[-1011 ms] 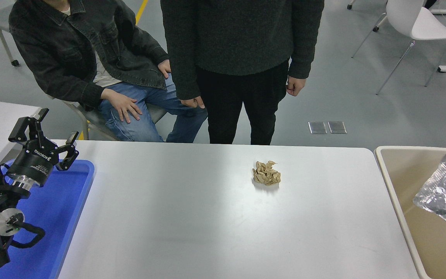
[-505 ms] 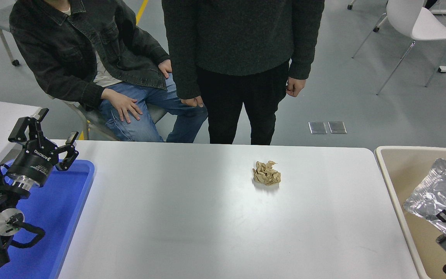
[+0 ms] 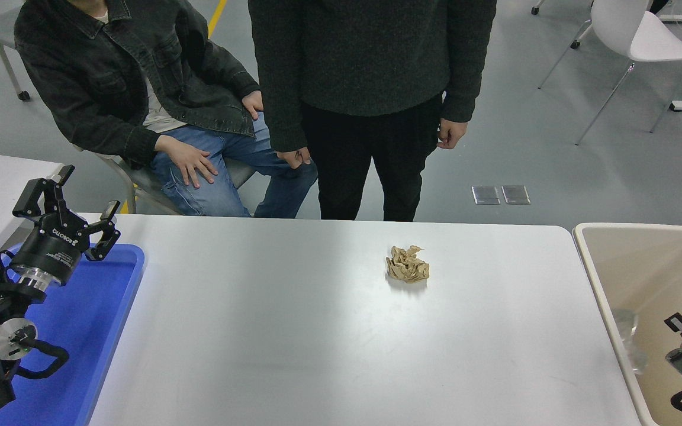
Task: Clean the table surface
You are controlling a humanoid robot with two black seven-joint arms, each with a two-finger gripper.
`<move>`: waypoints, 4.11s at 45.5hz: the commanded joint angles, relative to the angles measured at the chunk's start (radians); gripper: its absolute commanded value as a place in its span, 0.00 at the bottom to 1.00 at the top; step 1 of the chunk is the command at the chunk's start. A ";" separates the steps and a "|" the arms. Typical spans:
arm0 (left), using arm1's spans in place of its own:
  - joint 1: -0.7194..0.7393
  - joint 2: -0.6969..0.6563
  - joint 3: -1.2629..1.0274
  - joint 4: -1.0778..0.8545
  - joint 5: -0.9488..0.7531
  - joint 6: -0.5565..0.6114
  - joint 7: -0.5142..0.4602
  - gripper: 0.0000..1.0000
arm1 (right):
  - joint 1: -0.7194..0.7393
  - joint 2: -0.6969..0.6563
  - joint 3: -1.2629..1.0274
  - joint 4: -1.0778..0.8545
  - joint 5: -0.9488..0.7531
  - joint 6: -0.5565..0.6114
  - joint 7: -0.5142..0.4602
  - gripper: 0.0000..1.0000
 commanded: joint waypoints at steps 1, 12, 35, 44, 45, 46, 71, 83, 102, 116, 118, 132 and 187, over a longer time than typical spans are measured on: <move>0.000 0.000 0.001 -0.001 0.000 0.000 0.000 1.00 | 0.026 -0.003 0.001 0.014 0.008 0.003 0.000 1.00; -0.002 0.000 0.001 -0.001 0.000 0.000 0.000 1.00 | 0.069 -0.128 0.100 0.233 0.009 0.002 0.001 1.00; 0.000 0.000 0.001 -0.001 0.000 0.000 0.000 1.00 | 0.080 -0.411 0.470 0.779 0.009 0.000 0.010 1.00; 0.000 0.000 0.001 -0.001 0.000 0.000 0.000 1.00 | 0.064 -0.343 0.640 0.856 0.011 -0.008 0.036 1.00; 0.000 0.000 0.001 -0.001 0.000 0.000 0.000 1.00 | 0.061 -0.331 0.659 0.861 0.011 -0.008 0.042 1.00; 0.000 0.000 0.001 -0.001 0.000 0.000 0.000 1.00 | 0.057 -0.319 0.677 0.862 0.011 -0.008 0.050 1.00; 0.000 0.000 0.001 -0.001 0.000 0.000 0.000 1.00 | -0.127 0.118 1.114 0.862 -0.010 -0.006 0.266 1.00; 0.000 0.000 0.001 -0.001 0.000 0.000 0.000 1.00 | -0.152 0.180 1.162 0.833 -0.010 -0.003 0.340 1.00; 0.000 0.000 0.001 0.000 0.000 0.000 0.000 1.00 | -0.173 0.188 1.206 0.815 -0.012 -0.001 0.357 1.00; 0.000 0.000 0.001 0.000 0.000 0.000 0.000 1.00 | -0.173 0.186 1.205 0.792 -0.070 -0.001 0.363 1.00; 0.000 0.000 0.001 -0.001 0.000 0.000 0.000 1.00 | -0.175 0.186 1.205 0.792 -0.070 -0.001 0.363 1.00; 0.000 0.000 0.001 -0.001 0.000 0.000 0.000 1.00 | -0.181 0.180 1.197 0.793 -0.073 -0.001 0.363 1.00; 0.000 0.000 -0.001 -0.001 0.000 -0.002 0.000 1.00 | 0.442 0.026 -0.113 0.792 -0.478 0.028 0.280 1.00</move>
